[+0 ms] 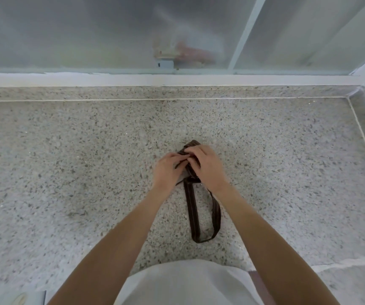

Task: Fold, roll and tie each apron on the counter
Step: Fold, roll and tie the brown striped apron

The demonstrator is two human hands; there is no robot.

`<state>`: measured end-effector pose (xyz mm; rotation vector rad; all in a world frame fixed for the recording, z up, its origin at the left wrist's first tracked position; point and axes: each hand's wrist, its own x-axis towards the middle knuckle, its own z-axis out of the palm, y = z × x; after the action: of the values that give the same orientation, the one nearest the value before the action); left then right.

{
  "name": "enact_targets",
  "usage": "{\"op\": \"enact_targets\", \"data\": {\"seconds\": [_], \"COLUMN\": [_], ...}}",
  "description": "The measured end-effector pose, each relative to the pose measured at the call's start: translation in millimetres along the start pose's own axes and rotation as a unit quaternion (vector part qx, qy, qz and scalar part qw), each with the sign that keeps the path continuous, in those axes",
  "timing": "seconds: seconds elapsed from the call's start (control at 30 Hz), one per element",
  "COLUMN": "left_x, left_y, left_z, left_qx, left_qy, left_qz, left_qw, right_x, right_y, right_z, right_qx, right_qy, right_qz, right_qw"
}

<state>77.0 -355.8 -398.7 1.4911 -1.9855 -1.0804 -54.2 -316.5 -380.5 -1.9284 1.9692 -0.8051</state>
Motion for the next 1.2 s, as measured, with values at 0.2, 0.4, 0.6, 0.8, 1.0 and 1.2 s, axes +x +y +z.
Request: {"op": "enact_targets", "data": {"seconds": [0.2,0.4,0.6,0.8,1.0,1.2], "left_x": [-25.7,-38.0,-1.4,-1.1,-0.4,-7.3], "left_y": [-23.4,-36.2,-39.9,-26.0,-12.1,-3.9], "left_z": [-9.5,-6.4,-34.2,-35.4,-39.4,-41.9], "left_qx": [0.073,0.190,0.194,0.216,0.134,0.027], "left_qy": [0.081,-0.082,-0.026,-0.001,0.005,0.042], "left_qz": [0.079,0.022,-0.065,0.039,0.019,0.037], "left_qw": [0.991,0.978,0.978,0.976,0.991,0.998], "right_x": [19.6,31.2,33.9,42.1,33.8,31.6], "right_y": [5.1,-3.6,3.0,-2.8,-9.5,-20.7], "right_z": [8.6,10.2,13.7,14.1,18.9,26.1], "right_qx": [-0.097,-0.264,-0.234,-0.143,-0.129,-0.063], "right_qy": [-0.099,-0.158,-0.287,-0.260,-0.300,-0.217], "right_qz": [-0.070,-0.215,-0.172,-0.025,-0.046,0.058], "right_qw": [0.988,0.927,0.913,0.955,0.944,0.972]}}
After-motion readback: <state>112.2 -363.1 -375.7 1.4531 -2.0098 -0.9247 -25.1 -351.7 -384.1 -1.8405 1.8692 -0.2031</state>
